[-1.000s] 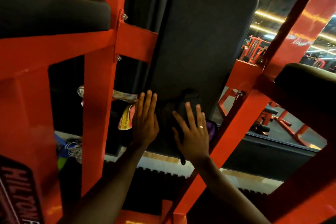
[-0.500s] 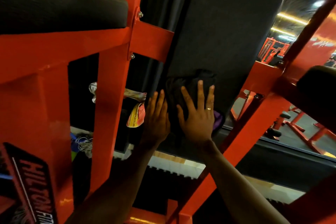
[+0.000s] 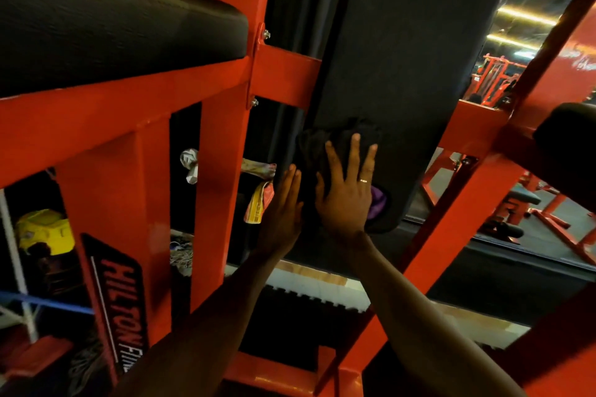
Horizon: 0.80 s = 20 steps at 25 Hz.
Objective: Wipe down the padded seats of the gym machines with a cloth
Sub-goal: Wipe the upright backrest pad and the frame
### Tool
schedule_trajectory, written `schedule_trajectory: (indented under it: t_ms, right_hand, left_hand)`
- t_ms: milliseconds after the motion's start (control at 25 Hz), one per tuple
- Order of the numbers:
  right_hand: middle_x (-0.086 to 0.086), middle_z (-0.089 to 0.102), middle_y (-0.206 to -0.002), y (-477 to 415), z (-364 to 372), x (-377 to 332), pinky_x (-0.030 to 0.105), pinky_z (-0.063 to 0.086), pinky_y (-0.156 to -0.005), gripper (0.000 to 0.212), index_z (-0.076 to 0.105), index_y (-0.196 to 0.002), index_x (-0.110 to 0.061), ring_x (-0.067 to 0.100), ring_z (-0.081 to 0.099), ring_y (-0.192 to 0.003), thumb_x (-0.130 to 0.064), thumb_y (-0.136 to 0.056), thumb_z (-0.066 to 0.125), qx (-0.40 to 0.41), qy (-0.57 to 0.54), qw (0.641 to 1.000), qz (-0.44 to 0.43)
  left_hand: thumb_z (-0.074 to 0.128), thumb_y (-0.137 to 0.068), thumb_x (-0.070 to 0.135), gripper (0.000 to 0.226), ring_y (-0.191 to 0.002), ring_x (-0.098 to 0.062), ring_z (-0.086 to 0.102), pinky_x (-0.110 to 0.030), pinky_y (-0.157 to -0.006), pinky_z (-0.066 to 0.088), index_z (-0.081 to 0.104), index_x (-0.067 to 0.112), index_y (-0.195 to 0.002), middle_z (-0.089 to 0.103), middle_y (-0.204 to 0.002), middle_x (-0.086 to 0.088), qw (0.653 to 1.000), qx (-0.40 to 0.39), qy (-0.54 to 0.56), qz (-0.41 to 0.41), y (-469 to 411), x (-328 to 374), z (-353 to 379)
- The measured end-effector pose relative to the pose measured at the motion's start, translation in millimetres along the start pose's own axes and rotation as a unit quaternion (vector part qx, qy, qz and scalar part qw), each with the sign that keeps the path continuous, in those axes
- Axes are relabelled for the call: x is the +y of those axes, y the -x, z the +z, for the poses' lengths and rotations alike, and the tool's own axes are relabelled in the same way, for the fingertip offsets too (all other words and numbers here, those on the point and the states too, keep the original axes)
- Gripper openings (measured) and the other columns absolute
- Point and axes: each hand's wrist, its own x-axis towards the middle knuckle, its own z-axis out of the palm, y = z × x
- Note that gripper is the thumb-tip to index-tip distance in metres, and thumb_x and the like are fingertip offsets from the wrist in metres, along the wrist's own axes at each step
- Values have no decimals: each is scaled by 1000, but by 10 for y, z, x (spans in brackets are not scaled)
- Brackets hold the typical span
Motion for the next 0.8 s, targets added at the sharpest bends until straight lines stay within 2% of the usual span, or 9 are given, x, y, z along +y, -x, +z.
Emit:
schedule_trajectory:
  t_ms: [80, 160, 240, 320, 360, 440, 520, 600, 800]
  right_hand:
    - [10, 15, -170, 227, 62, 140, 62, 35, -115, 59, 42, -155, -28, 39, -5, -155, -35, -99, 59, -30, 14, 996, -89]
    - [9, 14, -170, 424, 61, 319, 64, 32, -116, 62, 41, -155, -29, 36, -6, -156, -31, -97, 64, -49, 14, 991, -126]
    - [8, 11, -171, 413, 43, 330, 63, 32, -117, 59, 38, -156, -29, 34, -6, -156, -33, -100, 60, -38, 3, 996, -80]
    - [9, 8, -171, 259, 39, 84, 61, 33, -117, 56, 37, -156, -28, 38, -5, -156, -38, -103, 55, -12, -28, 999, 14]
    - [9, 6, -171, 172, 48, -84, 59, 32, -119, 58, 37, -156, -27, 40, -5, -156, -41, -103, 54, -5, -45, 998, 50]
    - [12, 4, -171, 69, 106, -376, 55, 23, -121, 67, 35, -158, -25, 43, -8, -155, -47, -98, 56, -14, -46, 997, 60]
    - [14, 7, -170, 111, 175, -473, 54, 12, -124, 76, 36, -158, -23, 42, -9, -154, -50, -91, 61, -28, -20, 999, 10]
    - [14, 11, -170, 237, 220, -366, 54, 8, -125, 78, 37, -157, -23, 40, -9, -154, -48, -89, 65, -36, 5, 998, -57]
    - [8, 0, -170, 464, 188, 107, 56, 7, -125, 94, 24, -161, -29, 38, -7, -156, -21, -82, 75, -68, 75, 980, -171]
  left_hand:
    - [42, -107, 16, 53, -154, -24, 23, -33, -122, 29, 28, 6, -157, 21, -167, -9, 1000, 6, -12, -13, 77, -53, -37]
    - [42, -108, 19, 54, -153, -22, 25, -41, -119, 36, 25, 13, -159, 23, -167, -7, 999, -2, 8, -32, 128, -86, -89]
    - [40, -109, 20, 58, -154, -19, 22, -46, -120, 34, 15, 26, -161, 21, -168, -1, 1000, -10, 19, -22, 151, -127, -185]
    - [37, -109, 16, 60, -154, -17, 22, -50, -119, 34, 13, 31, -162, 21, -168, 2, 1000, -19, 16, -19, 161, -173, -293]
    - [37, -109, 15, 58, -154, -17, 21, -50, -119, 35, 16, 27, -162, 21, -168, 1, 999, -24, 9, -21, 164, -183, -333]
    - [33, -110, 22, 51, -154, -17, 23, -46, -119, 35, 26, 12, -159, 25, -167, -5, 1000, -16, -17, -21, 170, -191, -398]
    - [34, -110, 23, 50, -153, -17, 25, -44, -120, 34, 32, 6, -157, 28, -165, -8, 999, -2, -38, -12, 164, -195, -470]
    - [42, -108, 15, 49, -153, -16, 25, -43, -119, 35, 34, 6, -156, 30, -164, -7, 998, 9, -60, 4, 172, -195, -516]
    - [46, -105, 15, 52, -153, -19, 24, -45, -120, 34, 35, 7, -156, 30, -165, -7, 997, -7, -67, 41, 69, -77, -510]
